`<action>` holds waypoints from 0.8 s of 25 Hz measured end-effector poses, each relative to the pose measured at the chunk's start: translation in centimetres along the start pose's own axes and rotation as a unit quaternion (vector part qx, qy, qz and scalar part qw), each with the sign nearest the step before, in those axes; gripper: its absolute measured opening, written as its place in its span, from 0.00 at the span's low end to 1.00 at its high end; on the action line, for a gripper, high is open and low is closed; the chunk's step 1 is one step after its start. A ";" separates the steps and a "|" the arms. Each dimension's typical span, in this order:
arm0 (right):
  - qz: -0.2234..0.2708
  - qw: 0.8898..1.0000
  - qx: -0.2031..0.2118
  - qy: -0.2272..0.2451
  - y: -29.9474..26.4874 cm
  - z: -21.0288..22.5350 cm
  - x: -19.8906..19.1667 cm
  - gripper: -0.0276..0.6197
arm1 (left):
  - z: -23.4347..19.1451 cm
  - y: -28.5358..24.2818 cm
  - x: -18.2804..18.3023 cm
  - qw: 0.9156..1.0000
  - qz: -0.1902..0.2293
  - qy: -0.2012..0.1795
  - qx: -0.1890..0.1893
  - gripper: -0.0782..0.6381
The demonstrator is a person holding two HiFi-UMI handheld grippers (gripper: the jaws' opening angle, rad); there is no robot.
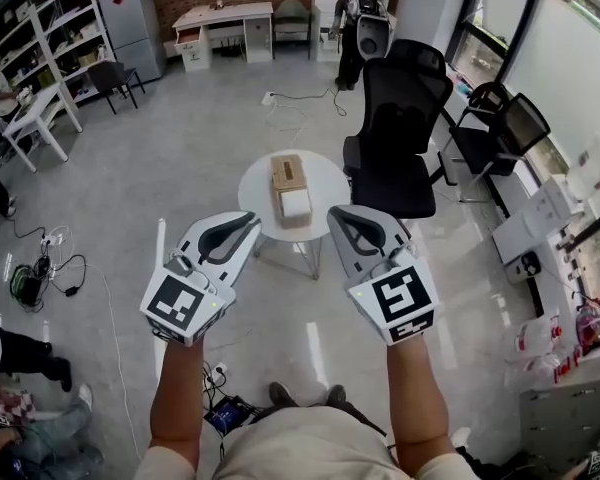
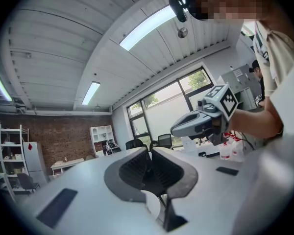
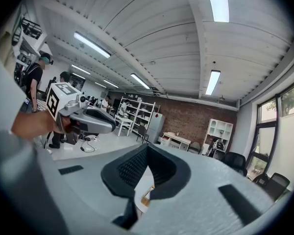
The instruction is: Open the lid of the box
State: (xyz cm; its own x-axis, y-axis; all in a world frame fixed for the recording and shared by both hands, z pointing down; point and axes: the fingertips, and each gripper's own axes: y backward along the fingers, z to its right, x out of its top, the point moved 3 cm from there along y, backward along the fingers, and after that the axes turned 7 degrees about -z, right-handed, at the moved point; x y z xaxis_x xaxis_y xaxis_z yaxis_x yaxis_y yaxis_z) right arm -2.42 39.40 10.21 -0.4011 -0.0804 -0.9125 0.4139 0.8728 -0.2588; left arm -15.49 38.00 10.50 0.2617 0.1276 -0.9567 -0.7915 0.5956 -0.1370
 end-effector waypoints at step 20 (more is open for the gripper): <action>0.011 0.999 0.044 -0.016 -7.4 4.1 -1.5 0.03 | -4.7 -5.3 -3.0 1.000 -0.020 0.019 0.014 0.16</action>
State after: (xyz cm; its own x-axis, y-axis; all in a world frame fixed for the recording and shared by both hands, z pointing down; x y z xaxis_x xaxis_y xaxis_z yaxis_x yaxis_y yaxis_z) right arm -1.54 31.08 12.19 -0.3652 -0.0794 -0.9276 0.4921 0.8294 -0.2647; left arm -14.66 30.77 12.90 0.2718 0.0731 -0.9596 -0.7642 0.6225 -0.1691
